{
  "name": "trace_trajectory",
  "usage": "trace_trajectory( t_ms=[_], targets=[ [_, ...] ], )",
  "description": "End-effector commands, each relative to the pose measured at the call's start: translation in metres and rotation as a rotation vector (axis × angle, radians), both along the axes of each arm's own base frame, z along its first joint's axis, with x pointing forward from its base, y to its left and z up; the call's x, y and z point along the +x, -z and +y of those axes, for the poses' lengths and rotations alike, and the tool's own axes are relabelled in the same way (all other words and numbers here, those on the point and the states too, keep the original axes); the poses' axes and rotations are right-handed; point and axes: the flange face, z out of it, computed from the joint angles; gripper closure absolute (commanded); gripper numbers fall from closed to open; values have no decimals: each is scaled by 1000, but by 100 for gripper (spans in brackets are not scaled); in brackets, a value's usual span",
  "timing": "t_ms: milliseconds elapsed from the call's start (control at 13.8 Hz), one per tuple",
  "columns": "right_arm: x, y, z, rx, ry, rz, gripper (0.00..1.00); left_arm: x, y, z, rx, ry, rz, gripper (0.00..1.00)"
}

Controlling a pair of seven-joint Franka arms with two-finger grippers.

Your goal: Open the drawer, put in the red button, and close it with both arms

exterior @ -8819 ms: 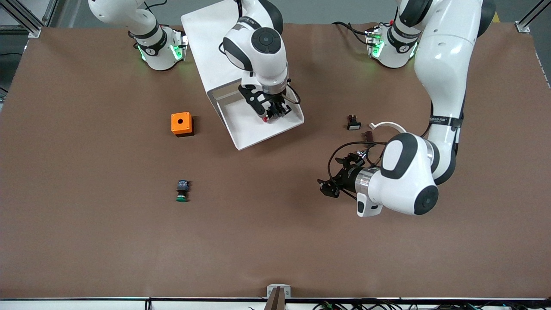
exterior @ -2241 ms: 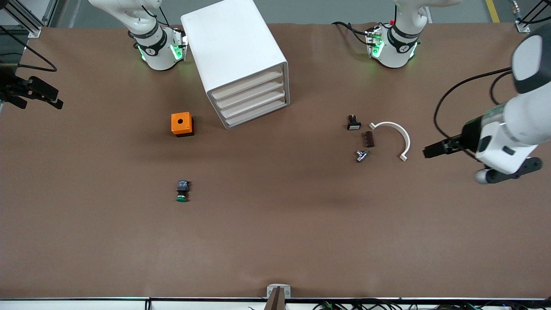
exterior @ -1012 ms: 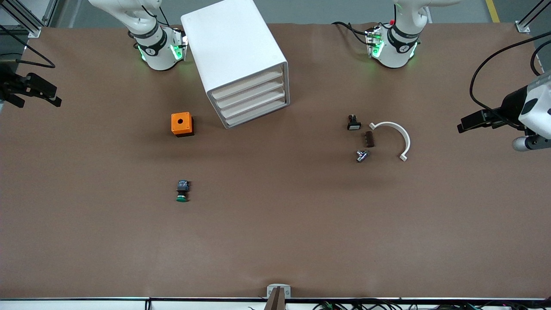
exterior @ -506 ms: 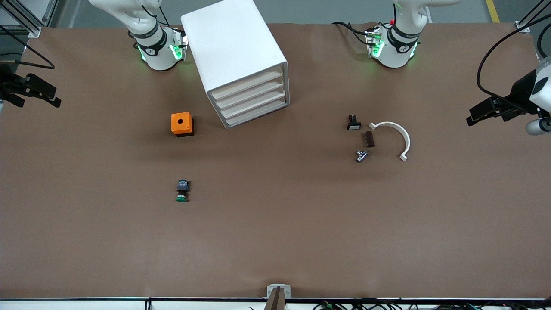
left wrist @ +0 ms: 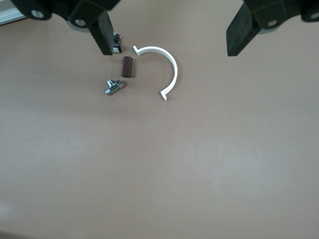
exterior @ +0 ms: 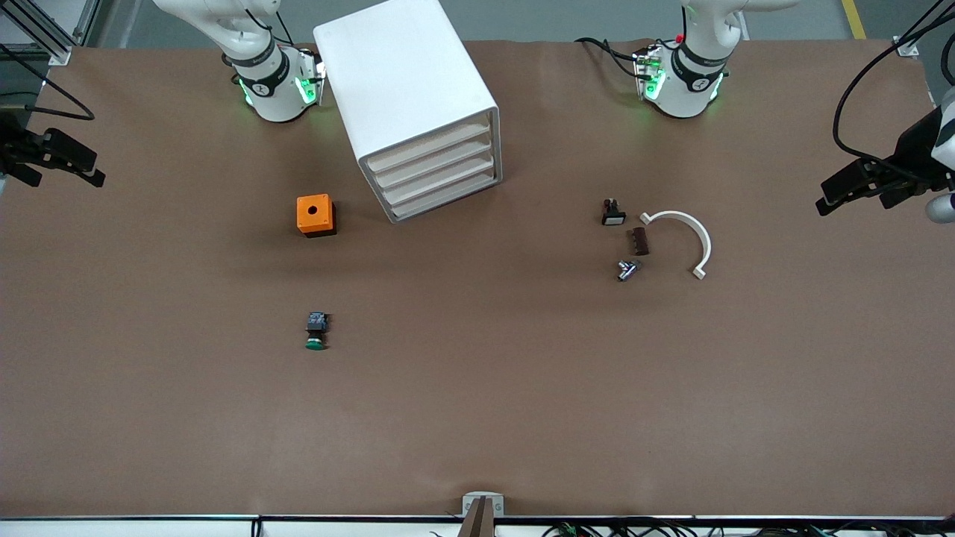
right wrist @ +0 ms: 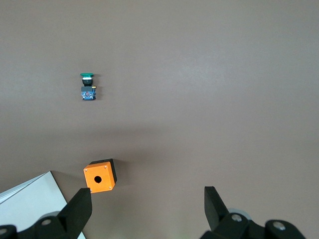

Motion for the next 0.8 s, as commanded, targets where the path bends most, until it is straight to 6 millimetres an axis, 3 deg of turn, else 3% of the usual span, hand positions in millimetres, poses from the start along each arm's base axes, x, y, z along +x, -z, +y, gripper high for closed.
trace_trajectory(
  t_ms=[0,723],
  targets=[
    [-4,-4,-1,6,7,-15,0,3,-5,-1,26,17,-13,0],
    [-4,-3,-1,6,0,-16,0,7,-10,-4,26,17,-26,0]
  ],
)
